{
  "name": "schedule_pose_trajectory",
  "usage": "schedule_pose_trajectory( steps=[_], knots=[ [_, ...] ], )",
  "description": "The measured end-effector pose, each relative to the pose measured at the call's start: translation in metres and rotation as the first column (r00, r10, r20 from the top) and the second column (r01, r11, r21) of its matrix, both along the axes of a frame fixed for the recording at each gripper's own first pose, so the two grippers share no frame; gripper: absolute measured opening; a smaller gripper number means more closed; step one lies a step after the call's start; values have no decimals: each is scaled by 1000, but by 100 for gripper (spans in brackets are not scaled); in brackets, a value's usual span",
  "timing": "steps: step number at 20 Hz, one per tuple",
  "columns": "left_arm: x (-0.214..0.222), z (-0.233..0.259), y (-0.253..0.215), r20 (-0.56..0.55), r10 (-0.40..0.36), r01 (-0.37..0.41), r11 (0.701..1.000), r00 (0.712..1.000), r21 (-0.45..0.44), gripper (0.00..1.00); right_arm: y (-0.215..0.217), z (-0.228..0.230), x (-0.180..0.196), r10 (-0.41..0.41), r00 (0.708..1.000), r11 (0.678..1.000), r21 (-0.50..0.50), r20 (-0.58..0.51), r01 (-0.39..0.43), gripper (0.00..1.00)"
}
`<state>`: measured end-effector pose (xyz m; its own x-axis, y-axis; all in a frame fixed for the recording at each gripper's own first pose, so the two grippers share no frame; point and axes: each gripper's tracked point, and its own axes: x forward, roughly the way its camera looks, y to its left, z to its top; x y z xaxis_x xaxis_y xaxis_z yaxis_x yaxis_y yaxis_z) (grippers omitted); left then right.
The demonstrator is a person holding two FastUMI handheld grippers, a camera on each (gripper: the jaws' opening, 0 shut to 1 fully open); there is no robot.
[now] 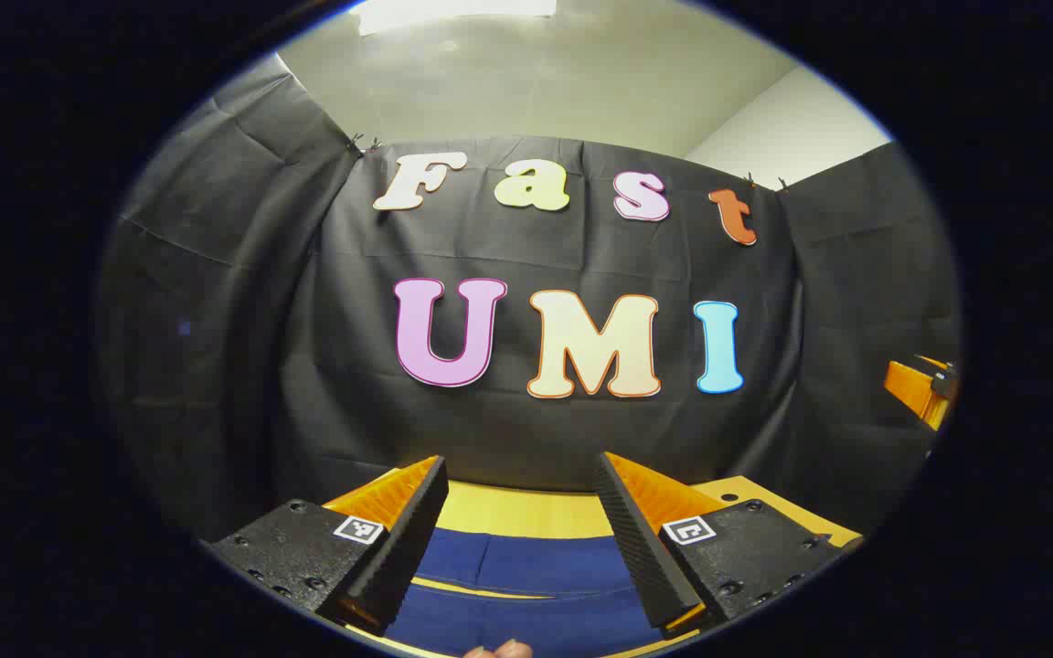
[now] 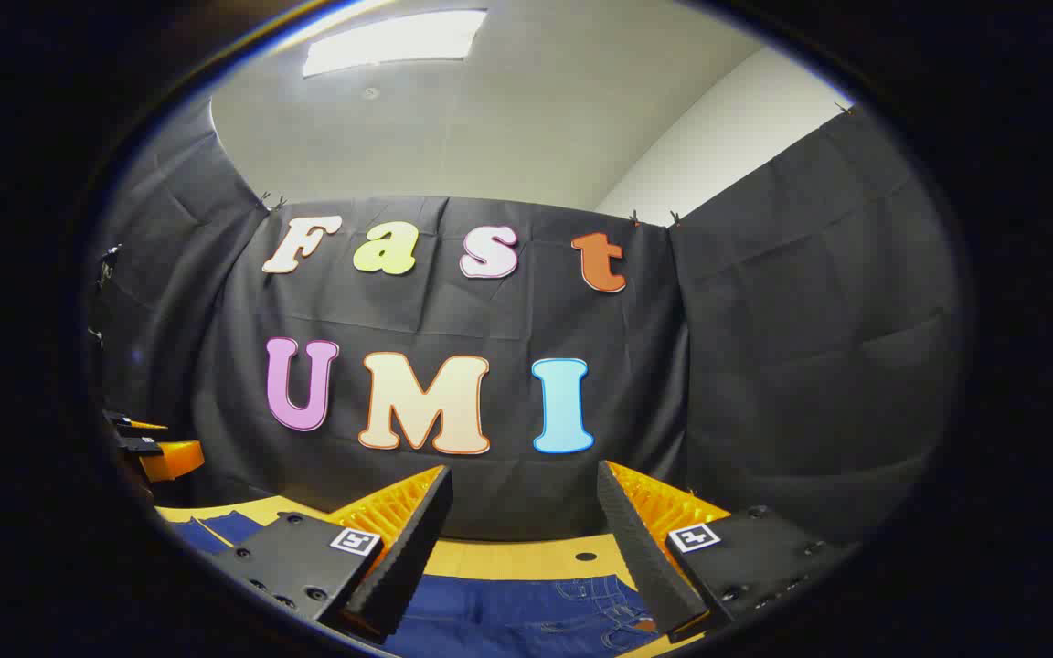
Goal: Grasp the waist and the cuffs of the jeans and fold them to make the two legs overlap; first hold the waist and fold one-third of the jeans toward the cuffs, then hold the cuffs and fold the remaining one-third in the same direction to finish folding.
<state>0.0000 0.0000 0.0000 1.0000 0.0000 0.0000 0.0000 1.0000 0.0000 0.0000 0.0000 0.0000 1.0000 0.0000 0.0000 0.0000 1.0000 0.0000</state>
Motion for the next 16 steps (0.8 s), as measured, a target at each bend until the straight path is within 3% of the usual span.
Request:
schedule_pose_trajectory(
  steps=[2, 16],
  knots=[
    [-5, 0, 2, -2, 2, -2, 1000, 1000, -16, 92, 3, 0, -1, -4, 1000, 1000, 9, -2, 4, 98],
    [-22, -12, 56, -22, 30, -29, 998, 999, 59, 92, 17, 5, -11, -5, 1000, 1000, 7, 8, 5, 98]
  ],
)
